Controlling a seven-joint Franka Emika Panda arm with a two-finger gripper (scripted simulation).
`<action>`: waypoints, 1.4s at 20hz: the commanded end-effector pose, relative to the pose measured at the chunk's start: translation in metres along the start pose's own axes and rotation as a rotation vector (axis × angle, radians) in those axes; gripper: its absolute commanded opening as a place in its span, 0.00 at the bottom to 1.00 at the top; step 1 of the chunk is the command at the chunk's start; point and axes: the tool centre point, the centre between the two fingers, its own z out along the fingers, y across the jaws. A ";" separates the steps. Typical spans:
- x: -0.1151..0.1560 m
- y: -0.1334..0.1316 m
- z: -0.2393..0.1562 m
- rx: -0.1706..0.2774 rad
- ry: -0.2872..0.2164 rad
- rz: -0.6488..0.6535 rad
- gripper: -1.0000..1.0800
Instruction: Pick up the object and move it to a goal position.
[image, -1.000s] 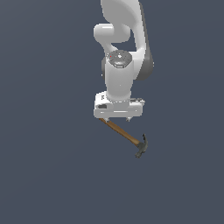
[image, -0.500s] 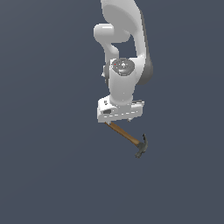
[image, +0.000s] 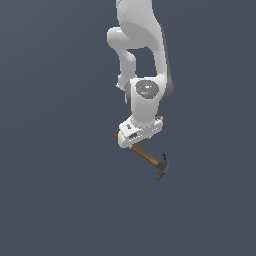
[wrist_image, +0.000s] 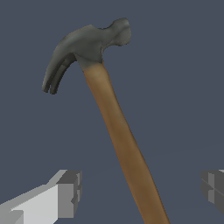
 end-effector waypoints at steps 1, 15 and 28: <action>-0.001 -0.006 0.010 0.000 -0.001 -0.071 0.96; -0.005 -0.022 0.034 0.004 -0.004 -0.243 0.96; -0.007 -0.022 0.074 0.004 -0.004 -0.242 0.96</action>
